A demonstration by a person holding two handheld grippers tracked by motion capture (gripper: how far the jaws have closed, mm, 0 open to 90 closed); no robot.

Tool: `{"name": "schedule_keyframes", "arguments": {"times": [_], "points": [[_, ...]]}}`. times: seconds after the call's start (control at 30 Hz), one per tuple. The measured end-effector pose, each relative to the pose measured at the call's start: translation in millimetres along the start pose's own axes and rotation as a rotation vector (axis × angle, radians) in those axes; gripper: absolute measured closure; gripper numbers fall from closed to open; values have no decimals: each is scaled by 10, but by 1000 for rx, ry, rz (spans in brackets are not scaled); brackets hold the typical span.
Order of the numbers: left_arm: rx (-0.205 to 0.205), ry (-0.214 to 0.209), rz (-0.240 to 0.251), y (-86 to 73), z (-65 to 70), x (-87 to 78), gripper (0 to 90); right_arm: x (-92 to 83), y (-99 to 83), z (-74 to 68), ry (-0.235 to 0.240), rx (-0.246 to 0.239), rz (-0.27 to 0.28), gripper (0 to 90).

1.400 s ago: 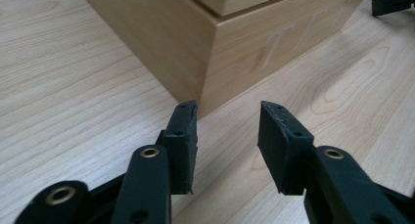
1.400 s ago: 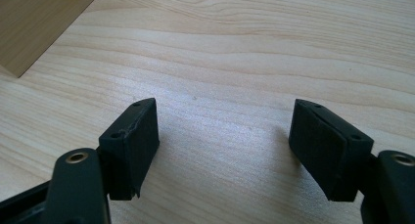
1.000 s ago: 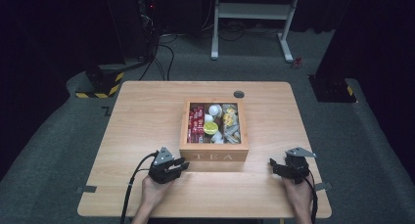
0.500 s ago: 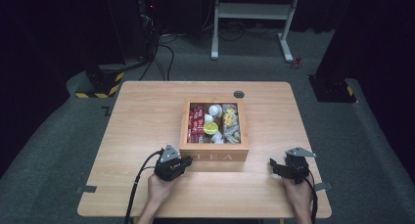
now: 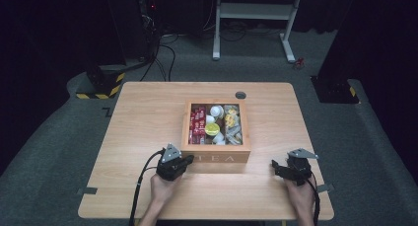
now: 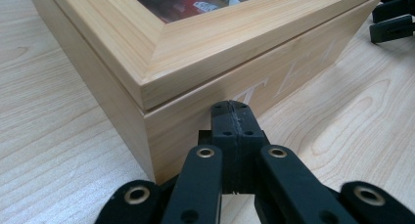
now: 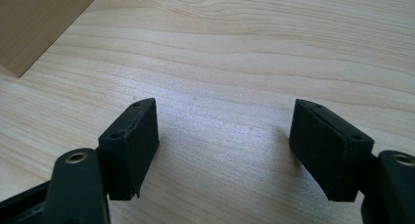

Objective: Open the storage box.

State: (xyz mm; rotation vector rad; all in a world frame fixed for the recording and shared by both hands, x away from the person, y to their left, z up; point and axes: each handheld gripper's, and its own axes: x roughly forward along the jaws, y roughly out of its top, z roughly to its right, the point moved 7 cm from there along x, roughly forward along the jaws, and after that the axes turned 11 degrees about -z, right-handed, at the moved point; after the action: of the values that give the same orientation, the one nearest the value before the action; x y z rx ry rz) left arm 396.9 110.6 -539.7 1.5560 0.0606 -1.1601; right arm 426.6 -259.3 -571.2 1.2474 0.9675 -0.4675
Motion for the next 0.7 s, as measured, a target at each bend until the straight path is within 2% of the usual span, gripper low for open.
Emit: {"name": "schedule_keyframes", "arguments": {"times": [0.17, 0.27, 0.4, 0.7], "points": [[6, -3, 16, 51, 32, -18, 900, 0, -1, -1, 0, 2, 0, 269], [17, 3, 34, 152, 82, -60, 900, 0, -1, -1, 0, 2, 0, 269], [21, -4, 22, 176, 109, -38, 900, 0, 0, 0, 0, 0, 0, 268], [18, -6, 28, 206, 111, -59, 900, 0, -1, -2, 0, 2, -1, 268]]}}
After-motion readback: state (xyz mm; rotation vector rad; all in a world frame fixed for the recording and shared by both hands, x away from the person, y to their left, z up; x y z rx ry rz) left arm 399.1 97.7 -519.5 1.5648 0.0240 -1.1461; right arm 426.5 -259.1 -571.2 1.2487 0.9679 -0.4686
